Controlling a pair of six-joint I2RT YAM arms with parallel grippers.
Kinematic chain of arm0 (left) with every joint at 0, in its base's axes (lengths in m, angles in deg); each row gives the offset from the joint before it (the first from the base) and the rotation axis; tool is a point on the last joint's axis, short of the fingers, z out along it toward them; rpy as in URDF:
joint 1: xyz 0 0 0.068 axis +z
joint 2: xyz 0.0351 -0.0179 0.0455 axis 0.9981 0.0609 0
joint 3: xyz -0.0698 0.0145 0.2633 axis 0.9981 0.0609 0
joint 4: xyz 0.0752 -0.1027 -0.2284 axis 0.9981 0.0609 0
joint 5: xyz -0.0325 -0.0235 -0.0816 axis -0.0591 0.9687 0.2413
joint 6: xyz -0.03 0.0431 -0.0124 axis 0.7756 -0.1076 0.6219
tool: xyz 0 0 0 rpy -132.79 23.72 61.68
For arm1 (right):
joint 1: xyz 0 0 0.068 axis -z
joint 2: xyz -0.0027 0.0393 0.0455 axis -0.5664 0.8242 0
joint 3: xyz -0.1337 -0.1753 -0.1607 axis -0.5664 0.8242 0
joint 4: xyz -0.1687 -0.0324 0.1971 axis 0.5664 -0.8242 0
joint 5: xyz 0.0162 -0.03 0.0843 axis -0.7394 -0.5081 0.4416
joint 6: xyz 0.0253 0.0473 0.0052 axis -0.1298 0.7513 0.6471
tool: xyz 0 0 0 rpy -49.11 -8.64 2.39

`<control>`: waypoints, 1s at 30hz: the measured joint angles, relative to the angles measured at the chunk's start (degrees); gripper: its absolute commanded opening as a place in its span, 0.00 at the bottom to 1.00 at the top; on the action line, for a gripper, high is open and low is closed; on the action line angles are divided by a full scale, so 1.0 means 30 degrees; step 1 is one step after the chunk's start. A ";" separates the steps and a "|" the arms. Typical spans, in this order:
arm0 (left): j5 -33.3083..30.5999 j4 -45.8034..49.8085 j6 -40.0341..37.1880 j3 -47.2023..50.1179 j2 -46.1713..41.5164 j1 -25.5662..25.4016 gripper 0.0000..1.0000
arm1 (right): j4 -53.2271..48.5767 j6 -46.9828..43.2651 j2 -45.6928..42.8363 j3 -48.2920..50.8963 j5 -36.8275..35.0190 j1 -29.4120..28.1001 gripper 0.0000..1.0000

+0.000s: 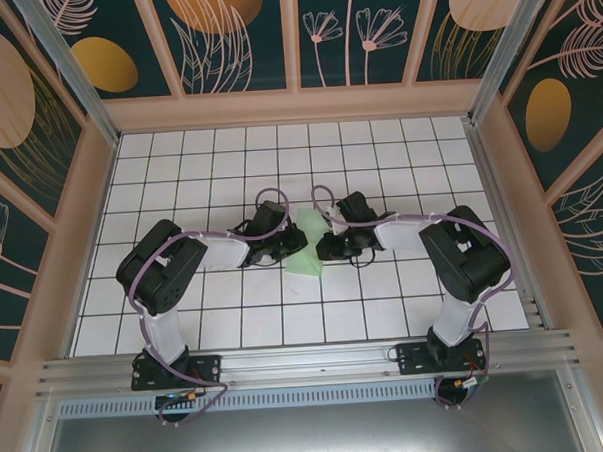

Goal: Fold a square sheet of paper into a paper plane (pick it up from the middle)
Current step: Fold the triangle a second time at the center of the table.

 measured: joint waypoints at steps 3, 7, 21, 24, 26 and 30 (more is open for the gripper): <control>-0.0007 -0.0066 -0.0007 0.0036 0.0000 0.0000 0.13 | -0.0197 0.0350 -0.0408 -0.0044 -0.0874 0.0007 0.29; 0.0000 -0.0262 -0.0007 0.0124 0.0000 0.0000 0.13 | -0.0568 0.1049 -0.1916 0.0058 -0.2171 0.0007 0.35; 0.0109 -0.0379 -0.0138 0.0175 0.0000 0.0000 0.13 | 0.2339 0.5523 -0.4058 0.1807 -0.1013 -0.2149 0.13; 0.0168 -0.0386 -0.0138 0.0175 0.0000 0.0000 0.13 | 0.2412 0.5960 -0.2747 0.1479 -0.0998 -0.2441 0.12; 0.0168 -0.0386 -0.0146 0.0175 0.0000 0.0000 0.13 | 0.2404 0.6207 -0.2076 0.1399 -0.1005 -0.2543 0.11; 0.0175 -0.0386 -0.0197 0.0175 0.0000 0.0000 0.13 | 0.2382 0.6317 -0.1486 0.1399 -0.1020 -0.2543 0.11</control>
